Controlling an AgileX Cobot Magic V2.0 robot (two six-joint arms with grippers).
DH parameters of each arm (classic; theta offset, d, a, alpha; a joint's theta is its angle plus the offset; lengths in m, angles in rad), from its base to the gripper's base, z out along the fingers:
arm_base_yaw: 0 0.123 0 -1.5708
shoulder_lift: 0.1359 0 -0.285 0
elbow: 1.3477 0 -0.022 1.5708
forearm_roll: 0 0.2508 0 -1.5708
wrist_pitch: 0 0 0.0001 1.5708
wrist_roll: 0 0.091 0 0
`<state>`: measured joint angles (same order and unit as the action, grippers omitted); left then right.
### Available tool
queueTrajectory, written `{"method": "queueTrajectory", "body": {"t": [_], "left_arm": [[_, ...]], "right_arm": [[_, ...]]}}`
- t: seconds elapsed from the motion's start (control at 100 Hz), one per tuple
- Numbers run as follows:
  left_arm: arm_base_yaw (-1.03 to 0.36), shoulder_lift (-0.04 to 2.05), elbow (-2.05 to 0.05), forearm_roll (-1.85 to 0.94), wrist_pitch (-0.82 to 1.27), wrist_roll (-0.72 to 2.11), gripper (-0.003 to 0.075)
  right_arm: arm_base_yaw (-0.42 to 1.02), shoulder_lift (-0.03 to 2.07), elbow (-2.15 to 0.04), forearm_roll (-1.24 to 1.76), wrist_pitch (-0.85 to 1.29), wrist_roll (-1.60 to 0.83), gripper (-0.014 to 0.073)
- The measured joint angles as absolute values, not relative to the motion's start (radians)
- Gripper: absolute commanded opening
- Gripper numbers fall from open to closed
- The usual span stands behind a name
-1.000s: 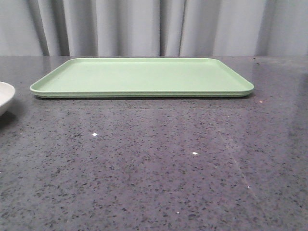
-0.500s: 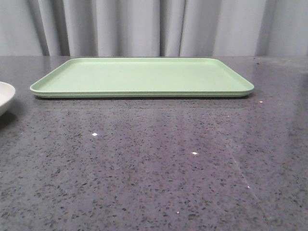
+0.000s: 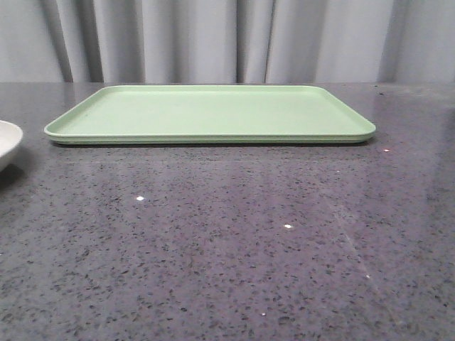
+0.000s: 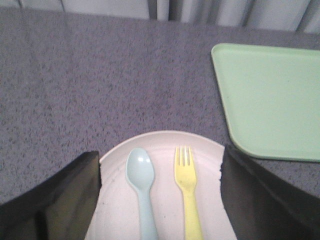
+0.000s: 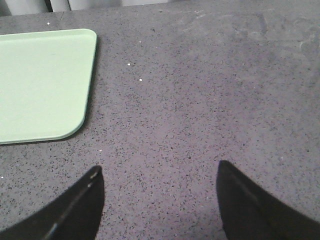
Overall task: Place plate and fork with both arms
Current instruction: 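Lower the left gripper and grasp the cream plate's rim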
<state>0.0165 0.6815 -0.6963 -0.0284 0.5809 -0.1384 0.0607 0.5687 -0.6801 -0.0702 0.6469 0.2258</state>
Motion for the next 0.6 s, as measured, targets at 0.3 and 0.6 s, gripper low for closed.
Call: {"method": "queueTrajectory", "body": {"t": [0.3, 0.6], "left_arm": [[0.02, 0.868, -0.787, -0.052, 0.715, -0.142, 0.0492], [0.043, 0.929, -0.813, -0.026, 0.738, -0.143, 0.0492]], "right_arm": [[0.061, 0.571, -0.68, -0.07, 0.655, 0.226, 0.0489], [0.061, 0.571, -0.68, -0.07, 0.662, 0.226, 0.0489]]}}
